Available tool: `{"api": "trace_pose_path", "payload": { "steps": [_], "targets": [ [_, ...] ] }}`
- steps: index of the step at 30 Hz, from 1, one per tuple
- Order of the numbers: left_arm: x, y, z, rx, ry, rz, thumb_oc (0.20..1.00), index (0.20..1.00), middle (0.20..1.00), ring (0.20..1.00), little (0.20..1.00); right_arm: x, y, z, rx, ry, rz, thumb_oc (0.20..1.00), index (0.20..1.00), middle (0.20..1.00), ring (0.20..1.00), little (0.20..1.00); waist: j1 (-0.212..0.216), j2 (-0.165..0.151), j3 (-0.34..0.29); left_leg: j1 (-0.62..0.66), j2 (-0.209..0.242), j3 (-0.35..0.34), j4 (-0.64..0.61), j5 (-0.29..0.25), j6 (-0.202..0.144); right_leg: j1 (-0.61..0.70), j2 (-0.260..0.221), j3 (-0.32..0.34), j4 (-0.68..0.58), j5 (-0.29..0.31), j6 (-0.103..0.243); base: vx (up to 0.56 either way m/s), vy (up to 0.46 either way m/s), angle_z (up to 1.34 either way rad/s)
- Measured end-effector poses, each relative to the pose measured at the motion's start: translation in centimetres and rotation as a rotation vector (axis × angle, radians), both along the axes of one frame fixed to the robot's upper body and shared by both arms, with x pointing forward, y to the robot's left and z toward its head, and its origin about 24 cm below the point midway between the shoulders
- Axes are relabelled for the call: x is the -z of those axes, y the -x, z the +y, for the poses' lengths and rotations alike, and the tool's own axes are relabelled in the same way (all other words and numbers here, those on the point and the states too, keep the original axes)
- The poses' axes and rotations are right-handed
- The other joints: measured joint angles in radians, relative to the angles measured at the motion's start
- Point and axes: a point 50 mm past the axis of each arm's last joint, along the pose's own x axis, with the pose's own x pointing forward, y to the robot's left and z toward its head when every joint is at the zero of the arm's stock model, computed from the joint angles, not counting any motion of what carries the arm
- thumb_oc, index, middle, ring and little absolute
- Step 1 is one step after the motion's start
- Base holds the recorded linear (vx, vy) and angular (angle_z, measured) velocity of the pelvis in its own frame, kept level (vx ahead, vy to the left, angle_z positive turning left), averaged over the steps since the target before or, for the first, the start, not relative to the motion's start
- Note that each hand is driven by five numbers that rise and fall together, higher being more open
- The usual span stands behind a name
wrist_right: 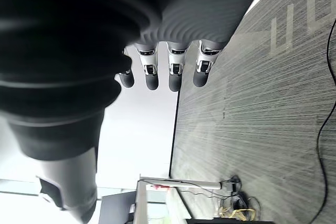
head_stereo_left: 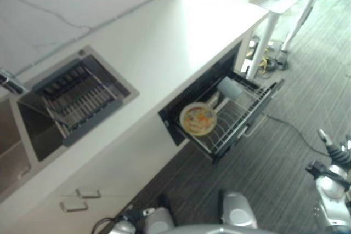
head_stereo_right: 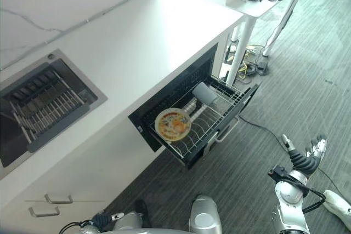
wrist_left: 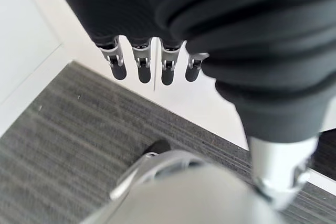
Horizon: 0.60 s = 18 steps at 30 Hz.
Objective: Place the dishes in the dishwasher.
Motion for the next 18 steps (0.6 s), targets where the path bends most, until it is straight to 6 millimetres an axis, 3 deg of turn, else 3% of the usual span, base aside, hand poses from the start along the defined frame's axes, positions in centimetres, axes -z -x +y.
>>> {"api": "trace_pose_path", "payload": {
  "steps": [1,4,6,8,12,15,18],
  "targets": [
    [-0.5,-1.5,0.0,0.012,-0.002,-0.041,1.000,1.000,1.000,1.000,1.000,-0.3,-0.6,-0.1,0.010,-0.025,-0.025,1.000,1.000,1.000,1.000,1.000,0.002,0.004,0.037,-0.033,0.007,-0.011,0.036,-0.013,-0.001,-0.033,-0.006,0.001,0.036,-0.011,-0.010,-0.05,0.004,0.13],
    [-0.9,-2.8,-0.7,0.024,0.021,-0.085,1.000,1.000,1.000,1.000,1.000,-0.7,-2.6,0.4,-0.039,-0.111,-0.078,1.000,1.000,1.000,1.000,1.000,0.008,0.041,0.122,-0.073,0.013,-0.033,0.101,-0.035,0.008,-0.061,-0.011,-0.002,0.097,-0.049,-0.029,-0.01,0.031,0.10],
    [-0.9,-2.9,-1.3,0.029,0.036,-0.096,1.000,1.000,1.000,1.000,1.000,0.1,-3.4,1.1,-0.089,-0.129,-0.044,1.000,1.000,1.000,1.000,1.000,0.018,0.062,0.130,-0.082,0.010,-0.038,0.109,-0.042,0.011,-0.062,-0.022,-0.007,0.103,-0.052,-0.029,0.03,0.078,0.11],
    [-1.1,-3.5,-1.5,0.047,0.038,-0.114,1.000,1.000,1.000,1.000,1.000,1.2,-4.5,1.6,-0.127,-0.100,0.064,1.000,1.000,1.000,1.000,1.000,0.021,0.062,0.139,-0.102,-0.007,-0.053,0.145,-0.055,0.024,-0.072,-0.038,-0.006,0.138,-0.069,-0.023,-0.01,0.053,0.17],
    [-2.0,-5.5,-2.2,0.090,0.050,-0.189,1.000,1.000,1.000,1.000,1.000,1.2,-7.5,3.5,-0.258,-0.088,0.152,1.000,1.000,1.000,1.000,1.000,0.063,0.079,0.182,-0.161,-0.029,-0.062,0.192,-0.065,0.019,-0.129,-0.059,0.007,0.178,-0.063,-0.014,-0.04,0.020,0.11],
    [-3.1,-7.8,-2.8,0.136,0.061,-0.264,1.000,1.000,1.000,1.000,1.000,-0.2,-10.5,4.3,-0.293,-0.088,0.160,1.000,1.000,1.000,1.000,1.000,0.101,0.096,0.218,-0.226,-0.036,-0.099,0.263,-0.085,0.017,-0.168,-0.079,-0.010,0.241,-0.082,-0.021,-0.02,0.040,0.26],
    [-3.7,-8.6,-3.2,0.164,0.086,-0.301,1.000,1.000,1.000,1.000,1.000,-2.2,-11.6,2.8,-0.311,0.073,0.247,1.000,1.000,1.000,1.000,1.000,0.126,0.100,0.229,-0.254,-0.046,-0.113,0.261,-0.078,0.018,-0.194,-0.090,-0.019,0.253,-0.086,-0.027,-0.07,0.045,0.15]
  ]
}}
